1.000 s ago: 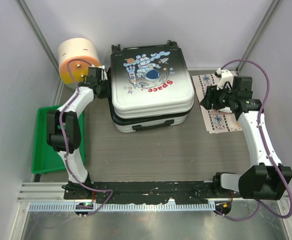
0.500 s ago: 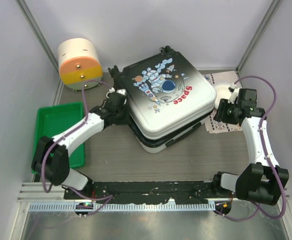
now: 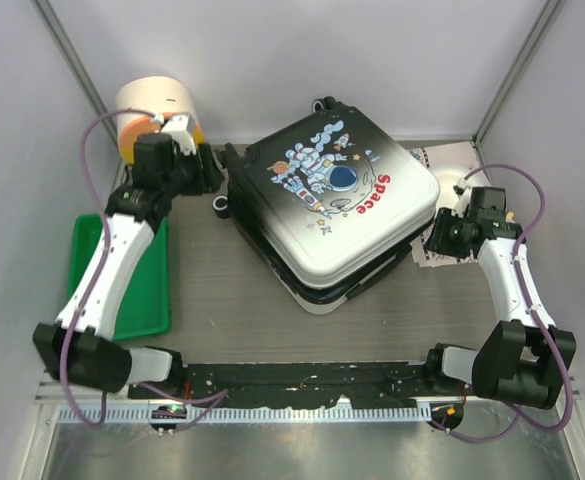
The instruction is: Open, take out, and arrange the luggage
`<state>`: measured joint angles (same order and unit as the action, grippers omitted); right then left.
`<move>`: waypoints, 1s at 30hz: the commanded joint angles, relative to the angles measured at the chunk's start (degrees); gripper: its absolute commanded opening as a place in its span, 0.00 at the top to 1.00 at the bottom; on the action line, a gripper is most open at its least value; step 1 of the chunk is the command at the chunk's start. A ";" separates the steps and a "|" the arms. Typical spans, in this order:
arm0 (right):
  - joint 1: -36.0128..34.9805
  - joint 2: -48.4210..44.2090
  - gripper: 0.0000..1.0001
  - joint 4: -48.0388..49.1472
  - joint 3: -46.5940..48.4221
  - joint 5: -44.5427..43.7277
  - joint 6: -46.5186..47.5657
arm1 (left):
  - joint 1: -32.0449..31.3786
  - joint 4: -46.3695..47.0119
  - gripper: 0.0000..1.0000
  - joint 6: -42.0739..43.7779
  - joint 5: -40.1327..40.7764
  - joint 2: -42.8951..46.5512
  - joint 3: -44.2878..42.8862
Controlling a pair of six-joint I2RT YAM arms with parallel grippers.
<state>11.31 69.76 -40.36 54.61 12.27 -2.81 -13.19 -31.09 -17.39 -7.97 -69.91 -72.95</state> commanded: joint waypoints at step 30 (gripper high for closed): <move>-6.39 13.90 0.95 29.44 -4.71 5.75 -6.86 | -1.57 1.04 0.90 37.95 0.59 -41.90 -25.78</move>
<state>7.33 79.26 -19.99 43.99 16.40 -12.49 -14.46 -22.17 18.35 -4.03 -120.92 -106.98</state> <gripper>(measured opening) 0.057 0.137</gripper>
